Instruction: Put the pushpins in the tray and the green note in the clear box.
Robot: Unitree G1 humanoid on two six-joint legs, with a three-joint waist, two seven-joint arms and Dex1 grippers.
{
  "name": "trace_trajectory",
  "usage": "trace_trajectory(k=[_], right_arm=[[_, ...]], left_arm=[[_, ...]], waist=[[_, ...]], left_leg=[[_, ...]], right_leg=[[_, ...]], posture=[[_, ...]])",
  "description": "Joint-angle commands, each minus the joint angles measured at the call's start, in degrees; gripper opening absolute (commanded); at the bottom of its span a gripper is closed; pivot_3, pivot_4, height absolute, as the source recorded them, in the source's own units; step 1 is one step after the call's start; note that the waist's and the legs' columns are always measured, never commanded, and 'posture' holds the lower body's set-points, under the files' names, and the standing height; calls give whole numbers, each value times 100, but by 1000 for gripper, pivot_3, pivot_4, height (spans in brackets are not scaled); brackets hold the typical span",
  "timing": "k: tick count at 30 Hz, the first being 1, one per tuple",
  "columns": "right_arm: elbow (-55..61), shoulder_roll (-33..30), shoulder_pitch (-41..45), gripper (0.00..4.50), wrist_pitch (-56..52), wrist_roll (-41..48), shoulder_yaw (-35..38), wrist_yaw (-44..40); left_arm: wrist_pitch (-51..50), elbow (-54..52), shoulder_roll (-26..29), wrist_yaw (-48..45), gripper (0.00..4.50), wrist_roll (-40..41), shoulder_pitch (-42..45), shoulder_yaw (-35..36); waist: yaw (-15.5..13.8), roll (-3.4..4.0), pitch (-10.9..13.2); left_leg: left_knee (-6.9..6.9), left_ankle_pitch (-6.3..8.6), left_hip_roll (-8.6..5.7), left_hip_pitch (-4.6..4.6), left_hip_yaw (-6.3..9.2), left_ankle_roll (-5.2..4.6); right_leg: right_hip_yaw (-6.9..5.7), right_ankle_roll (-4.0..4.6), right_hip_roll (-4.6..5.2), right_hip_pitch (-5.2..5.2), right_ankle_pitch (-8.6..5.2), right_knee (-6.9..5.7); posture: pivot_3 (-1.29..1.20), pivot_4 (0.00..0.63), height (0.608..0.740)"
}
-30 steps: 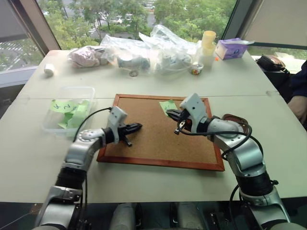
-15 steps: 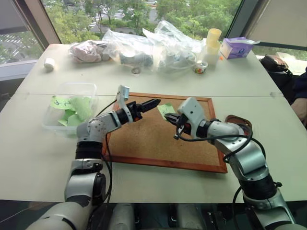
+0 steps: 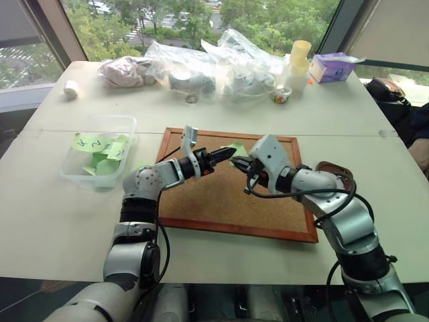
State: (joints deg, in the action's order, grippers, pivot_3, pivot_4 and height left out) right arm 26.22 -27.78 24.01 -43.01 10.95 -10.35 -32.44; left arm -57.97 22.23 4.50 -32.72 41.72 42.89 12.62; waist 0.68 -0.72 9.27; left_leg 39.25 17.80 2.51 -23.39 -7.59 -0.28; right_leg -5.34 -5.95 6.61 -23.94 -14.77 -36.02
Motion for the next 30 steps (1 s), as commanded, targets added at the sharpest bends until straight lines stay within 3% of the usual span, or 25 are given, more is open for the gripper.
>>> trace_trajectory(k=[1, 5, 10, 14, 18, 25, 28, 30], right_arm=[[358, -77, 15, 0, 1, 41, 199, 46], [602, -212, -40, 0, -298, 207, 698, 126], [800, -355, -596, 0, -982, 671, 2365, 335], [181, -481, -1131, 0, -1027, 730, 3444, 479], [-465, -708, -1588, 0, -747, 605, 3746, 495], [-1165, -811, -1743, 0, -453, 483, 3539, 609], [-1260, -859, -1713, 868, -394, 486, 3507, 640], [-1280, -911, -1709, 1826, -368, 486, 3524, 653]], left_arm=[[174, -280, 63, -79, 35, 7, 2, -22], [642, -424, 213, -241, 35, -294, -105, -278], [1517, -813, 480, -683, 35, -870, -343, -857], [1954, -1061, 570, -872, 35, -1039, -423, -1047], [2117, -1136, 583, -903, 35, -1097, -427, -1077], [2278, -1229, 624, -945, 35, -1169, -463, -1153], [2379, -1247, 661, -955, 0, -1233, -472, -1191], [2411, -1293, 681, -932, 0, -1265, -493, -1197]], waist=[[0, 0, 0], [-9, 0, 0], [-68, 0, 0], [-147, 0, 0], [-138, 3, -2], [-100, 5, -3], [-118, 5, -3], [-128, 5, -3]], left_leg=[[0, 0, 0, 0, -1, 0], [0, 0, 0, 0, -2, 0], [0, 0, -2, -1, -4, 0], [1, 0, -3, 0, -7, 0], [2, 0, -3, 2, -5, 0], [2, -2, 0, 7, -6, 2], [2, -2, 0, 7, -6, 2], [3, -2, 0, 7, -5, 2]], right_leg=[[0, 0, 0, 0, 0, 0], [0, 0, 0, 0, 0, 0], [-3, 0, 0, 4, 0, 3], [-3, 1, 0, 4, 0, 2], [-2, 1, 0, 9, 0, 2], [0, 1, -6, 9, 0, -3], [0, 1, -6, 9, 0, -3], [0, 1, -6, 11, 0, -2]], posture=[[0, 150, 740], [0, 150, 740], [0, 150, 740], [0, 150, 740], [0, 150, 740], [0, 150, 740], [0, 150, 740], [0, 150, 740]])
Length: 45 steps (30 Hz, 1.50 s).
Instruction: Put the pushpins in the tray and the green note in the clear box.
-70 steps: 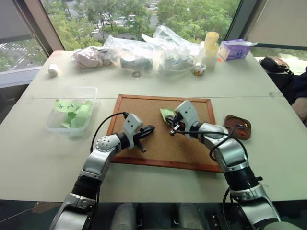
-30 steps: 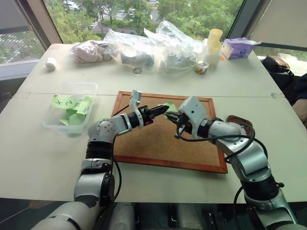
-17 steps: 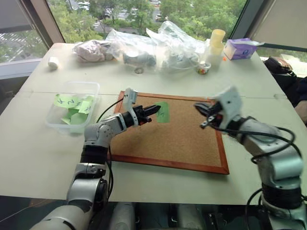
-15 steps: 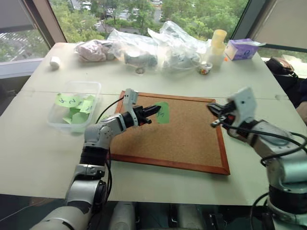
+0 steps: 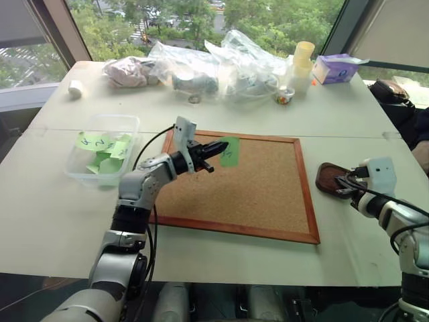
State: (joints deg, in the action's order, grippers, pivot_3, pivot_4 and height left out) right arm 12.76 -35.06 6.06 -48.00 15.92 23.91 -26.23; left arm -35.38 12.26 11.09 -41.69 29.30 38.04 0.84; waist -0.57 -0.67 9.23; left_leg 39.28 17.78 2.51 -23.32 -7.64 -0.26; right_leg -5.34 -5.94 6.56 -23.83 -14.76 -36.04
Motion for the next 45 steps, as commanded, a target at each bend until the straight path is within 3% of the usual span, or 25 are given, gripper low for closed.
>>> trace_trajectory(k=[1, 5, 14, 24, 32, 33, 35, 41, 45], right_arm=[[72, -203, 85, 2291, 127, 9, 121, 25], [217, -306, 103, 4401, 39, 142, 245, -11], [707, -465, 510, 4460, -300, 761, 187, -278], [787, -390, 1244, 4460, -263, 1269, -824, -788], [377, -389, 1580, 4460, 9, 1196, -1274, -879], [348, -390, 1605, 4500, 25, 1199, -1295, -880], [297, -423, 1628, 4500, 100, 1162, -1373, -908], [286, -444, 1597, 4500, 129, 1161, -1371, -894], [370, -466, 1486, 4500, 101, 1186, -1304, -884]], left_arm=[[174, -318, 34, -23, 0, -43, -20, -16], [367, -457, 103, 56, 0, -195, -68, -8], [772, -811, 143, 1163, 0, -448, -41, 527], [478, -1706, 473, 3685, 0, -490, -168, 2270], [336, -1855, 796, 3974, 0, -559, -922, 2522], [339, -1841, 795, 3971, 681, -539, -968, 2532], [340, -1803, 811, 3891, 1381, -477, -1043, 2527], [-34, -2098, 1040, 3291, 4278, 191, -1132, 2629], [-456, -2378, 1312, 2718, 4278, 752, -1108, 2514]], waist=[[-9, 0, 0], [-14, 0, 0], [-3, 0, 0], [-5, -3, 1], [-29, -4, 2], [-26, -5, 2], [-18, -5, 2], [-4, -5, 2], [-2, -5, 2]], left_leg=[[0, 0, 0, 0, 0, 0], [1, 0, -1, 0, 1, 0], [2, 0, 2, 4, 3, 0], [4, 0, 5, 5, 17, -1], [8, 0, 1, 4, 13, -1], [9, 0, 1, 3, 15, -1], [10, 0, 1, 4, 15, -1], [10, 0, 3, 5, 12, 0], [10, 0, 5, 5, 12, 0]], right_leg=[[0, 0, 0, 0, 0, 0], [0, 0, 1, 3, 0, 1], [0, 0, 0, 6, 0, 0], [0, 0, 2, 9, 0, -1], [-8, 0, 5, 16, 0, -1], [-10, 0, 5, 18, 0, -1], [-11, 0, 4, 18, 0, -1], [-11, 0, 1, 17, 0, -2], [-11, 0, 1, 17, 0, -2]], posture=[[0, 150, 740], [0, 150, 740], [0, 150, 740], [0, 150, 740], [0, 150, 740], [0, 150, 740], [0, 150, 740], [0, 150, 740], [0, 150, 740]])
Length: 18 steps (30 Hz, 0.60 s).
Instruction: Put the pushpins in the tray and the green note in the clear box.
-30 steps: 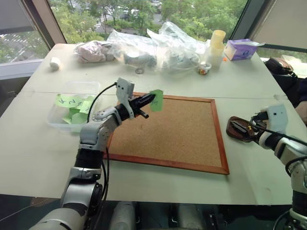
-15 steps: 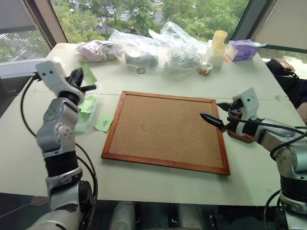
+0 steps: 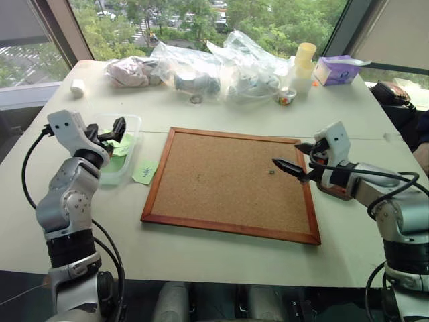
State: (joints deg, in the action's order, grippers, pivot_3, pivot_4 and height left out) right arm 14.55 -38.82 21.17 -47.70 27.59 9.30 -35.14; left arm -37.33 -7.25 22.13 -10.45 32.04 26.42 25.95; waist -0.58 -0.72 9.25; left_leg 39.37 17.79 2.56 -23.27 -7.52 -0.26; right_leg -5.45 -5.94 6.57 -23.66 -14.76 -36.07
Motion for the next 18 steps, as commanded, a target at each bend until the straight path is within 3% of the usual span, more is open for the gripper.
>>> trace_trajectory(k=[1, 10, 14, 18], right_arm=[[210, -98, -51, 4500, 57, 25, 181, 17], [507, -131, -392, 4500, -79, 153, 435, 129], [802, -173, -646, 4500, -232, 357, 591, 56], [1199, -282, -984, 4500, -360, 600, 702, -104]], left_arm=[[-415, -515, 265, -552, 4278, 661, 48, -43], [-1689, -1357, 720, -1915, 4278, 2074, -26, -970], [-1684, -1346, 845, -2445, 4278, 2035, -156, -1492], [-1183, -1008, 952, -3031, 4278, 1378, -286, -2246]], waist=[[-7, 0, 0], [-1, 2, -1], [8, 4, -2], [-14, 4, -2]], left_leg=[[0, 0, 0, 0, 0, 0], [0, 0, -1, 3, 1, 1], [0, -1, 0, 7, 0, 1], [0, -1, -2, 7, -1, 2]], right_leg=[[0, 0, 0, 0, 0, 0], [1, 0, 0, 2, 0, -2], [2, 1, -3, 3, 0, -2], [2, 1, -3, 5, -1, 0]], posture=[[0, 150, 740], [0, 150, 740], [0, 150, 740], [0, 150, 740]])
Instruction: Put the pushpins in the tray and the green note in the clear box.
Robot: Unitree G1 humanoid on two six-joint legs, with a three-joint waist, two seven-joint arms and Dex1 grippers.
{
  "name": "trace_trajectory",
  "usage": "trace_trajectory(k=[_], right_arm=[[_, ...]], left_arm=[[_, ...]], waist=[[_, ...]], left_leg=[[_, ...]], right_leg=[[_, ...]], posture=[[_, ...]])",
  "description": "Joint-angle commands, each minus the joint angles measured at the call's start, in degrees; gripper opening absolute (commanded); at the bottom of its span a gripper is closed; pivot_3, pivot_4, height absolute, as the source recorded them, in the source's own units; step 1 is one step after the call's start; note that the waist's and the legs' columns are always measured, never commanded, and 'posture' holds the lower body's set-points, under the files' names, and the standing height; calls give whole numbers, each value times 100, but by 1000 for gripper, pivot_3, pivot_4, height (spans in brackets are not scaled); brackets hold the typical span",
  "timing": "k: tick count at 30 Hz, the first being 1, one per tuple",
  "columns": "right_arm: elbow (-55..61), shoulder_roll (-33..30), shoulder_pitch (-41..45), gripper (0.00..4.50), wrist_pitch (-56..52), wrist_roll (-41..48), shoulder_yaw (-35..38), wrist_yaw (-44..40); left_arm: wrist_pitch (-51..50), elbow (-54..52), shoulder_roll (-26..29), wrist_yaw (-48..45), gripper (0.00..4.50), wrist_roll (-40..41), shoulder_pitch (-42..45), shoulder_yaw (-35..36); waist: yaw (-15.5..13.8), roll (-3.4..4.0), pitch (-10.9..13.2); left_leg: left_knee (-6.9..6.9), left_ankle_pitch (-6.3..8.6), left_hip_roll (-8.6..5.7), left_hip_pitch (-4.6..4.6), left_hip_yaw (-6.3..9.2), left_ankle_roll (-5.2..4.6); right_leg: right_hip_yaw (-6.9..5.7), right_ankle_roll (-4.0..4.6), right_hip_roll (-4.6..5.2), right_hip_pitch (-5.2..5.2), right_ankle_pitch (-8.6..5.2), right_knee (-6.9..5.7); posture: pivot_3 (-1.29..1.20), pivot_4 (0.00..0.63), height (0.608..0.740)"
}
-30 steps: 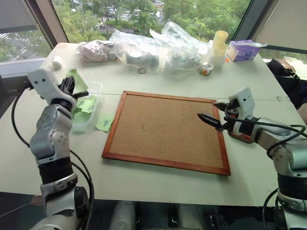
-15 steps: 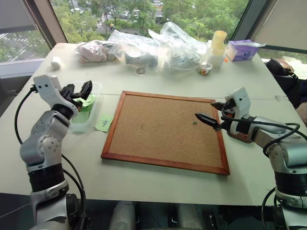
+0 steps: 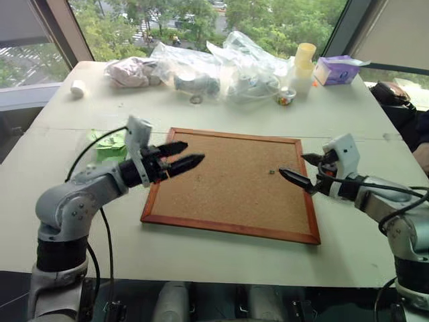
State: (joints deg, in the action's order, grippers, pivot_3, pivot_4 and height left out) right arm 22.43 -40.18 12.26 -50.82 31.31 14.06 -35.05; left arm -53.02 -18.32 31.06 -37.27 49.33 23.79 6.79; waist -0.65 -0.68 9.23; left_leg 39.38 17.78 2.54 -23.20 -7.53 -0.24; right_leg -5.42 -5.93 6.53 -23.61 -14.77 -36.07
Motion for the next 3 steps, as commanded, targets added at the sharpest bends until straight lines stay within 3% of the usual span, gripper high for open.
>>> trace_trajectory(k=[1, 3], right_arm=[[523, -178, -170, 4500, -84, 313, 256, -159], [738, -238, -313, 4500, -168, 503, 332, -251]], left_arm=[[513, 185, 68, -452, 4278, -489, -43, -457], [716, 357, 67, -603, 4278, -716, -88, -633]], waist=[[-7, 0, 0], [-8, 0, 0]], left_leg=[[1, 0, -1, 2, 1, 0], [1, 0, -1, 2, 2, 0]], right_leg=[[0, 0, 0, 3, 0, 0], [0, 0, 0, 3, 0, 0]], posture=[[0, 150, 740], [0, 150, 740]])
